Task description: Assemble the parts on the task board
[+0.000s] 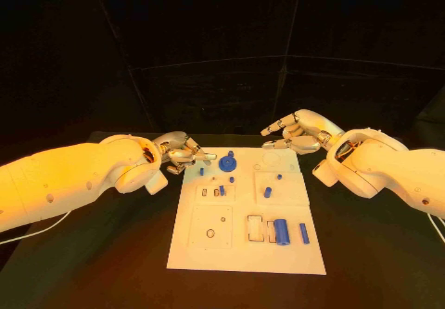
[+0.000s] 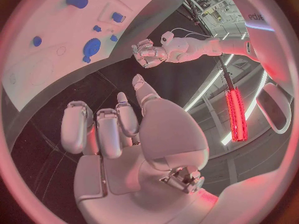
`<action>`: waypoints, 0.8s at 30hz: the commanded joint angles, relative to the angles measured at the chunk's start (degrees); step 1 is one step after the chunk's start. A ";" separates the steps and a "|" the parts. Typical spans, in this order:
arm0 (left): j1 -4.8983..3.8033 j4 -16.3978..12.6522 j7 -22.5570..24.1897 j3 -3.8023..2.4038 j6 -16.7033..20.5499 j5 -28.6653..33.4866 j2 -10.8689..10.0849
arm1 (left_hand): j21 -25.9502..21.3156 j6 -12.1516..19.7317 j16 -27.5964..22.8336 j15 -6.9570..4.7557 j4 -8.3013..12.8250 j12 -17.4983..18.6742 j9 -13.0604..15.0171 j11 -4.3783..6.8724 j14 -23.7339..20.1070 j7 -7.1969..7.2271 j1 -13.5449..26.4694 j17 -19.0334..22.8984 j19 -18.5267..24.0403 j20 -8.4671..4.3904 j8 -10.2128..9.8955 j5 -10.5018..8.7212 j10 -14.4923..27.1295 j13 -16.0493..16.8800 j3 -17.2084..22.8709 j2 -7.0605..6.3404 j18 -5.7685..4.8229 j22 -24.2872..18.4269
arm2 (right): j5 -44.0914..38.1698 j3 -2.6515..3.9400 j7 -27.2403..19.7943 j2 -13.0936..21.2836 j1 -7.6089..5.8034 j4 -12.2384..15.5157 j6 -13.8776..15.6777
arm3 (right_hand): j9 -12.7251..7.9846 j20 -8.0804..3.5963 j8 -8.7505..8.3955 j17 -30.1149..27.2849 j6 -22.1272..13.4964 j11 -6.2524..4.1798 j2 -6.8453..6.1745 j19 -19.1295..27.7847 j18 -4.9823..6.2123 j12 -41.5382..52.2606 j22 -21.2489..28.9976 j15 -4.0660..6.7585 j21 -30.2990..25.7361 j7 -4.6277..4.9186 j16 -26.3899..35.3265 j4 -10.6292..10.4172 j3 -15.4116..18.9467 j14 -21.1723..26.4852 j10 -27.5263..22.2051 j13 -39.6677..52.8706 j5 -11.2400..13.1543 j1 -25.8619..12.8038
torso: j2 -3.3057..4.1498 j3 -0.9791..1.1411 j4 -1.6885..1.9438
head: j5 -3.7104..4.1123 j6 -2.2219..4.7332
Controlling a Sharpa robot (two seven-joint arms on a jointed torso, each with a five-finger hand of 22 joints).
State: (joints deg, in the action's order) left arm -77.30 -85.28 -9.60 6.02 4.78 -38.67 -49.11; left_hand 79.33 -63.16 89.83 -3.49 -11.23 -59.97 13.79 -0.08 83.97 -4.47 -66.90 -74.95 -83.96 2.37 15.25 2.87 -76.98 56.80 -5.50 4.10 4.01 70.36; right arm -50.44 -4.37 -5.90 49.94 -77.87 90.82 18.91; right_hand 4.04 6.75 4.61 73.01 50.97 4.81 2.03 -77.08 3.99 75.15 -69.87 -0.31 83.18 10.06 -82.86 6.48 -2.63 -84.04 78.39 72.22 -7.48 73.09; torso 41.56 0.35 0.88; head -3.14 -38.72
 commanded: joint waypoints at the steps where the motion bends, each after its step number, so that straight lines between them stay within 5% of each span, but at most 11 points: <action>1: -0.86 1.09 -13.53 0.27 -7.32 -10.36 2.13 | 1.30 0.27 0.17 -0.64 -1.26 -6.03 2.66 0.66 6.03 0.64 1.07 -15.05 -1.26 -0.44 2.90 -0.01 -1.32 6.14 -0.93 0.07 -0.78 2.13 | 5.58 0.01 -1.21 -0.30 -0.39 -0.89 -2.83 | 0.09 0.08 0.38 -0.17 0.25 -0.02 0.18 0.42 0.35 -0.28 0.24 -0.11 -0.42 -0.15 0.41 0.36 0.07 -2.43 -0.50 -0.13 -0.34 0.62 | -0.56 0.29 -0.12 | -0.23 -0.31; 5: -2.60 3.03 -17.95 2.53 -8.64 -12.99 5.98 | 3.25 4.04 0.17 -1.15 -3.67 -12.06 10.67 1.22 6.03 1.46 1.95 -15.05 -1.77 -0.94 10.47 0.06 -2.00 12.39 -3.97 0.33 -1.30 5.37 | 5.89 0.02 -1.02 -0.75 -0.60 -1.66 -3.01 | 0.09 0.05 0.43 -0.44 0.28 -0.04 0.33 0.58 0.40 -0.34 0.50 -0.09 -0.54 -0.16 0.57 0.50 0.10 -2.37 -0.54 -0.20 -0.64 0.76 | -0.75 0.34 -0.13 | -0.26 -0.47; 9: -3.49 4.38 -21.27 3.78 -8.52 -13.91 8.92 | 3.96 5.96 0.17 -1.26 -4.96 -13.29 14.19 1.32 6.03 1.58 2.61 -15.05 -2.01 -1.00 13.53 -0.07 -2.25 13.73 -5.61 0.76 -1.52 6.62 | 5.53 0.02 -0.74 -1.04 -0.66 -2.02 -3.01 | 0.08 0.03 0.46 -0.64 0.30 -0.05 0.41 0.66 0.43 -0.36 0.64 -0.07 -0.61 -0.17 0.68 0.58 0.15 -2.33 -0.55 -0.22 -0.90 0.81 | -0.69 0.35 -0.23 | -0.35 -0.49; 24: -4.11 7.92 -26.41 4.72 -10.47 -15.47 15.46 | 4.24 9.34 0.17 -1.45 -5.03 -13.72 19.77 1.50 6.03 1.82 3.88 -15.05 -1.93 -1.18 17.80 -0.18 -2.01 14.26 -9.27 1.40 -1.57 7.15 | 4.92 0.01 -0.26 -1.71 -0.70 -3.15 -2.91 | 0.07 -0.01 0.54 -1.10 0.36 -0.07 0.50 1.04 0.55 -0.54 1.27 -0.04 -0.89 -0.19 0.96 0.75 0.36 -2.24 -0.66 -0.41 -1.65 0.83 | -0.59 0.33 -0.10 | -0.10 -0.84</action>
State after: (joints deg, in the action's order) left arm -81.32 -77.62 -33.32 10.72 -3.41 -52.80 -33.87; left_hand 83.45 -54.14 89.83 -4.60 -16.20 -73.49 33.41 1.44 84.05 -2.65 -62.89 -74.94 -83.99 1.53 32.86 2.87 -79.15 71.01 -14.46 5.11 3.09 74.94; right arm -45.79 -4.41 -6.08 48.32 -78.43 87.69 16.45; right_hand 4.03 6.76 4.82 71.96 50.97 4.60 2.32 -76.27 4.00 74.91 -68.65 -0.31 82.49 10.06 -82.14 6.80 -2.31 -84.04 78.19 71.89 -8.99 73.38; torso 40.90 0.66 0.70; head -3.19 -39.52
